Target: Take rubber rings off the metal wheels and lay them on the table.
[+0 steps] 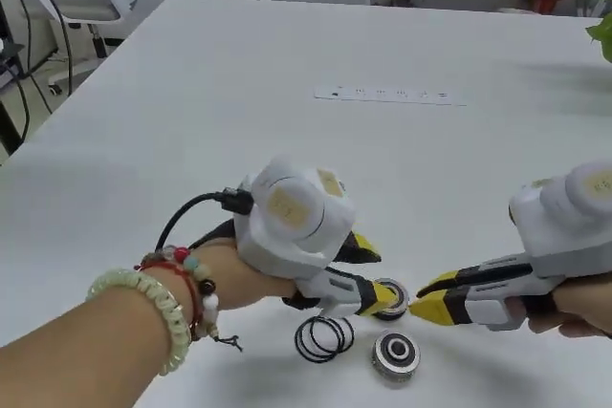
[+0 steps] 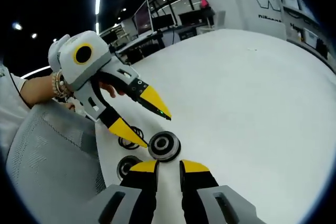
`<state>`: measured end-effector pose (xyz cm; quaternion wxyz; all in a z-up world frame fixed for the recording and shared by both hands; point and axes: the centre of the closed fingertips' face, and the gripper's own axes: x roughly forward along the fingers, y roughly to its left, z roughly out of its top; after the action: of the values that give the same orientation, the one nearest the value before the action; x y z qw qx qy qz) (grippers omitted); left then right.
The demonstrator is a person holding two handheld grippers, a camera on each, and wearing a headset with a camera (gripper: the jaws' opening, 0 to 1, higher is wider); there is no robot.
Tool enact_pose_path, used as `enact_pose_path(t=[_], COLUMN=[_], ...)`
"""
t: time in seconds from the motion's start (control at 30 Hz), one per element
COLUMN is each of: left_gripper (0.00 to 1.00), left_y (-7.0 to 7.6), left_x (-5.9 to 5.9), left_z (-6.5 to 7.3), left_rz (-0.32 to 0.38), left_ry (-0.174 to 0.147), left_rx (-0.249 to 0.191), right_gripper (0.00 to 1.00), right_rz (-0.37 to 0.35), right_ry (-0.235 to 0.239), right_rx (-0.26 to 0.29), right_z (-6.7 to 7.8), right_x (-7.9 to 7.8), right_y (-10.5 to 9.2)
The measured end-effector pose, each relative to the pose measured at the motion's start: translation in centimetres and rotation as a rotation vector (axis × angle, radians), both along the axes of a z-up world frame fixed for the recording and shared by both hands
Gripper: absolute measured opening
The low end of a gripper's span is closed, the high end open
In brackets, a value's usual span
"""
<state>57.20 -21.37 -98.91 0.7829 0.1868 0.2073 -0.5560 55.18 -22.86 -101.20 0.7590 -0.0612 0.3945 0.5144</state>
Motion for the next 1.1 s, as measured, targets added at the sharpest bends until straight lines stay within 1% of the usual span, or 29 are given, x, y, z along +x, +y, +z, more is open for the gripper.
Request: enact_pose_path(t=[0.07,0.1,0.13,0.17,0.23,0.27,0.3,0.33,0.37,0.4,0.47,0.53,0.57,0.6,0.7,0.8,0.87,0.9,0.93,0.97,1.0,1.1], left_gripper=[0.23,0.22,0.22,0.23,0.22,0.21,0.2,0.2,0.18,0.17,0.16,0.14,0.13,0.13,0.13,0.13,0.13,0.13,0.13,0.13,0.13,0.13], left_y=[-0.1,-0.2,-0.3,-0.5,-0.6,-0.6,-0.3,-0.6,-0.5,-0.2,-0.4,-0.5,-0.4,-0.4,-0.4,-0.4,-0.5,-0.5,-0.5,-0.5,-0.5,-0.6], left_x=[-0.1,-0.1,-0.2,-0.4,-0.6,-0.7,-1.0,-0.8,-0.7,-0.6,-0.7,-0.9,-1.0,-0.9,-0.8,-0.7,-0.6,-0.5,-0.5,-0.4,-0.5,-0.4], left_z=[-0.2,-0.2,-0.2,-0.4,-0.8,-1.3,-1.8,-1.5,-1.4,-1.5,-1.4,-1.5,-1.6,-1.5,-1.6,-1.5,-1.5,-1.5,-1.4,-1.5,-1.5,-1.5], left_rz=[0.001,0.0,0.001,-0.006,-0.015,-0.018,-0.029,0.001,-0.006,0.007,-0.008,-0.022,-0.015,-0.019,-0.019,-0.01,-0.009,-0.009,-0.008,-0.007,-0.006,-0.006], left_ry=[0.005,0.0,0.005,0.016,0.016,0.019,0.029,0.029,0.022,0.02,0.01,0.011,0.017,0.014,0.017,0.02,0.021,0.022,0.022,0.025,0.026,0.025], left_rx=[-0.002,-0.003,-0.004,-0.003,0.004,0.025,0.047,0.013,0.019,0.032,0.027,0.026,0.028,0.028,0.024,0.019,0.017,0.017,0.017,0.016,0.014,0.013], right_gripper=[0.14,0.14,0.14,0.15,0.15,0.15,0.15,0.15,0.15,0.16,0.16,0.16,0.17,0.17,0.2,0.2,0.19,0.19,0.19,0.19,0.18,0.18], right_rz=[0.015,0.021,0.025,0.032,0.047,0.052,0.07,0.065,0.07,0.071,0.08,0.081,0.078,0.075,0.052,0.064,0.097,0.082,0.08,0.081,0.092,0.096], right_ry=[-0.001,-0.003,-0.005,-0.01,-0.02,-0.021,-0.041,-0.035,-0.049,-0.06,-0.082,-0.11,-0.114,-0.116,-0.126,-0.151,-0.191,-0.174,-0.17,-0.173,-0.187,-0.191], right_rx=[-0.008,-0.012,-0.013,-0.016,-0.021,-0.023,-0.01,-0.022,-0.02,-0.02,-0.02,-0.023,-0.021,-0.015,0.016,0.012,-0.009,0.0,0.001,-0.001,-0.016,-0.023], right_z=[-0.2,-0.3,-0.4,-0.5,-0.8,-0.8,-0.7,-0.8,-0.7,-0.7,-0.7,-0.7,-0.7,-0.7,-0.7,-0.8,-1.0,-0.9,-0.9,-0.9,-0.9,-0.9], right_x=[-0.2,-0.2,-0.3,-0.3,-0.3,-0.4,-0.3,-0.4,-0.4,-0.3,-0.3,-0.1,0.0,0.1,0.5,0.5,0.6,0.5,0.6,0.6,0.5,0.6], right_y=[0.0,0.0,0.0,0.1,0.1,0.1,0.3,0.2,0.3,0.4,0.6,0.7,0.7,0.7,1.1,1.3,1.2,1.1,1.1,1.1,1.2,1.0])
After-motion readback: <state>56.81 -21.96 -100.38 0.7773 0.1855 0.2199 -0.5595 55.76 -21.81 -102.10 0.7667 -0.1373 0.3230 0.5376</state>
